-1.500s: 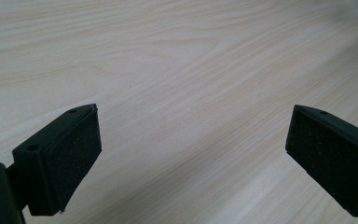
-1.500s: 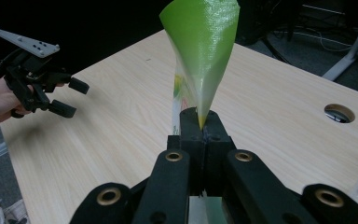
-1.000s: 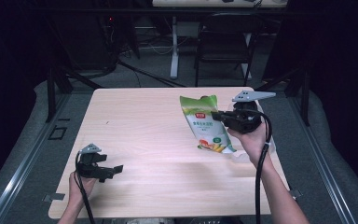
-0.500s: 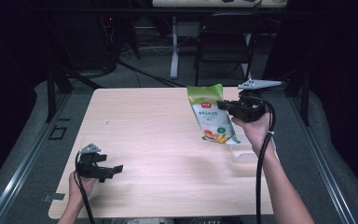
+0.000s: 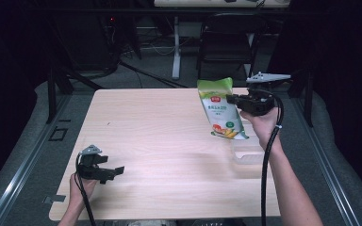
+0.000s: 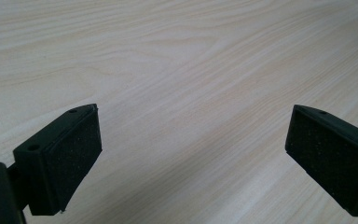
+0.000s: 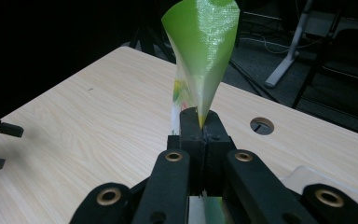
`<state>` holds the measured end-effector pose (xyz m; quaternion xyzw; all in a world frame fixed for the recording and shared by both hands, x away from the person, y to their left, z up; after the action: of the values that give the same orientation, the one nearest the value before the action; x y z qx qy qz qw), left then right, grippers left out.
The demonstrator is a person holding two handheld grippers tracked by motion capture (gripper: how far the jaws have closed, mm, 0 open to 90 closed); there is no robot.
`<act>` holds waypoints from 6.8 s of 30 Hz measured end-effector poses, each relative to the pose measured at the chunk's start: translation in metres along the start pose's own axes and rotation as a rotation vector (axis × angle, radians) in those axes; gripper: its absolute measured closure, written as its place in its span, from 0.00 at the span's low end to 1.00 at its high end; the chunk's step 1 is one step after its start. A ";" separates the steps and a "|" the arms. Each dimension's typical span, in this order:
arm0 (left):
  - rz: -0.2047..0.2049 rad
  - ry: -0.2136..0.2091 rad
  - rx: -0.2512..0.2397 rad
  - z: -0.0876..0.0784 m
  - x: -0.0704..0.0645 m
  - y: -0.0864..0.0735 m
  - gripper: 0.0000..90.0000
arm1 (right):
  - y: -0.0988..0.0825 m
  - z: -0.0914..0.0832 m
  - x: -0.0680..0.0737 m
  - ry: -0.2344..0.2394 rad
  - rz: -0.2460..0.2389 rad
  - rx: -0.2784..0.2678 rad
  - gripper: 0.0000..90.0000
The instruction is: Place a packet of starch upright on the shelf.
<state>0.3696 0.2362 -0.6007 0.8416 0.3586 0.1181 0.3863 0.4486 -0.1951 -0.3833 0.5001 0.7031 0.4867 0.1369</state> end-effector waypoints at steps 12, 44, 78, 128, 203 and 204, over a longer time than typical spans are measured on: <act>-0.001 -0.004 0.001 0.000 0.000 0.000 0.04 | 0.005 -0.005 -0.022 -0.065 0.020 -0.012 1.00; -0.003 -0.005 -0.004 0.001 -0.001 0.001 0.04 | -0.019 -0.036 -0.056 -0.087 0.053 -0.019 1.00; -0.004 -0.004 -0.001 0.002 -0.001 0.000 0.04 | -0.048 -0.027 -0.074 -0.075 0.071 0.029 1.00; 0.008 -0.004 0.000 0.003 -0.002 0.002 0.04 | -0.053 -0.034 -0.102 -0.042 0.027 0.005 1.00; 0.014 -0.004 0.005 0.004 -0.004 0.003 0.04 | -0.105 -0.070 -0.149 -0.269 0.159 0.066 0.67; 0.012 -0.002 0.002 0.004 -0.004 0.003 0.04 | -0.104 -0.073 -0.148 -0.268 0.150 0.067 0.65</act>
<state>0.3704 0.2301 -0.6010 0.8442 0.3532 0.1193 0.3851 0.4080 -0.3612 -0.4767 0.6160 0.6549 0.4008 0.1759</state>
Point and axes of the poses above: each handheld gripper's, and its own axes: z roughly forward along the jaws, y roughly out of its top, x roughly to its left, the point moved 7 cm from there along z, roughly forward along the jaws, and after that the axes turned 14 degrees about z, right-handed, at the moved point
